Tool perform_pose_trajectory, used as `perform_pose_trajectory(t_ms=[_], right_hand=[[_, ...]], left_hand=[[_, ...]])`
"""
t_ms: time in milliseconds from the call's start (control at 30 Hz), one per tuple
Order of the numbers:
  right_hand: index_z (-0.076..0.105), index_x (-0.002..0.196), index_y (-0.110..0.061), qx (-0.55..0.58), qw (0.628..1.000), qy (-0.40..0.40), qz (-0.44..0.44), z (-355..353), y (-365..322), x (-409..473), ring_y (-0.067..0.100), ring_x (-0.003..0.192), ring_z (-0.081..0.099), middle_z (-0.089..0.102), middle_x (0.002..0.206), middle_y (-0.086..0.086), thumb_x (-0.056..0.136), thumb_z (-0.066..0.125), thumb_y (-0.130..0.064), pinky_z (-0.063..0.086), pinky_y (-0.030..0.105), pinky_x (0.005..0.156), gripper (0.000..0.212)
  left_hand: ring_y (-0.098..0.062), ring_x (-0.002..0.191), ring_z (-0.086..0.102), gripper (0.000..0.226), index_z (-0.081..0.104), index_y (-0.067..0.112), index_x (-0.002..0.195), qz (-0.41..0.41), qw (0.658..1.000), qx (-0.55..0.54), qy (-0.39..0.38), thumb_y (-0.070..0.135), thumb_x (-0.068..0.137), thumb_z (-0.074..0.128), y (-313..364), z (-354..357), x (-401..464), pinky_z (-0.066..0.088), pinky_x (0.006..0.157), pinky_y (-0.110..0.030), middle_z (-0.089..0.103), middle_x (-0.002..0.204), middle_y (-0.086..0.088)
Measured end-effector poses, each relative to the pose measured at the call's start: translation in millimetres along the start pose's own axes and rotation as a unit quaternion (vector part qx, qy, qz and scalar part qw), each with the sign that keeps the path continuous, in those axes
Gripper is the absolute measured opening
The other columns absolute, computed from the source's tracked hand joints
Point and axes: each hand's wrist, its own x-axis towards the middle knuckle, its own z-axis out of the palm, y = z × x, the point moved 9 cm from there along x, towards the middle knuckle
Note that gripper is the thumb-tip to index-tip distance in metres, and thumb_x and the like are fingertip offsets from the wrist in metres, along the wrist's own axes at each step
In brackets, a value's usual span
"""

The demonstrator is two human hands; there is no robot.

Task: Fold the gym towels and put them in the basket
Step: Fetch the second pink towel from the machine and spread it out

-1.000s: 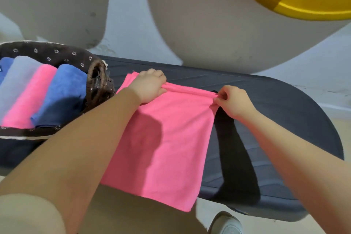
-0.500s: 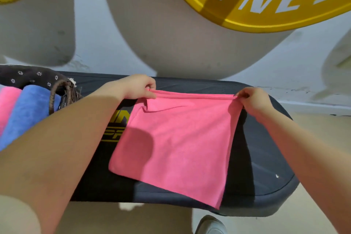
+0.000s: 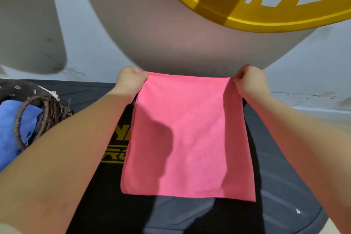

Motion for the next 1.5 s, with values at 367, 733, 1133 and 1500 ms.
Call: perform_pose_trajectory(t_ms=[367,733,1133,1500], right_hand=[[0.056,0.107,-0.002,0.023,0.997,-0.036,-0.061,8.1,15.2,-84.6,0.036,0.105,0.051,0.051,0.114,0.021,0.092,0.048,-0.018,0.041,0.036,0.082,0.023],[0.05,0.109,-0.003,0.124,0.984,-0.084,0.093,6.0,51.6,-197.4,0.033,0.102,0.053,0.053,0.12,0.016,0.087,0.049,-0.009,0.042,0.037,0.083,0.023],[0.043,0.091,-0.006,0.102,0.976,-0.145,0.126,7.6,70.7,-232.9,0.02,0.072,0.048,0.052,0.086,0.008,0.091,0.045,-0.008,0.032,0.027,0.051,0.003],[0.047,0.072,-0.014,0.204,0.952,-0.147,0.176,-1.4,84.4,-238.1,0.017,0.068,0.058,0.061,0.08,0.008,0.085,0.06,-0.003,0.051,0.03,0.065,0.021]], left_hand=[[-0.036,0.094,0.056,0.017,0.058,0.001,0.093,0.105,0.964,0.242,0.016,0.008,0.091,0.042,-23.4,-21.9,-91.2,0.039,0.077,-0.034,0.061,0.098,-0.021],[-0.042,0.111,0.053,0.035,0.043,-0.005,0.117,-0.025,0.971,0.231,-0.052,0.015,0.09,0.055,-60.1,-24.9,-185.8,0.04,0.089,-0.042,0.057,0.116,-0.028],[-0.038,0.103,0.053,0.025,0.04,-0.001,0.116,-0.099,0.981,0.163,-0.029,0.005,0.092,0.044,-90.3,-31.9,-212.1,0.035,0.075,-0.036,0.055,0.113,-0.026],[-0.035,0.123,0.042,0.056,0.034,0.0,0.129,-0.155,0.936,0.306,-0.079,0.039,0.092,0.051,-91.4,-20.6,-231.5,0.041,0.093,-0.044,0.037,0.132,-0.02]])
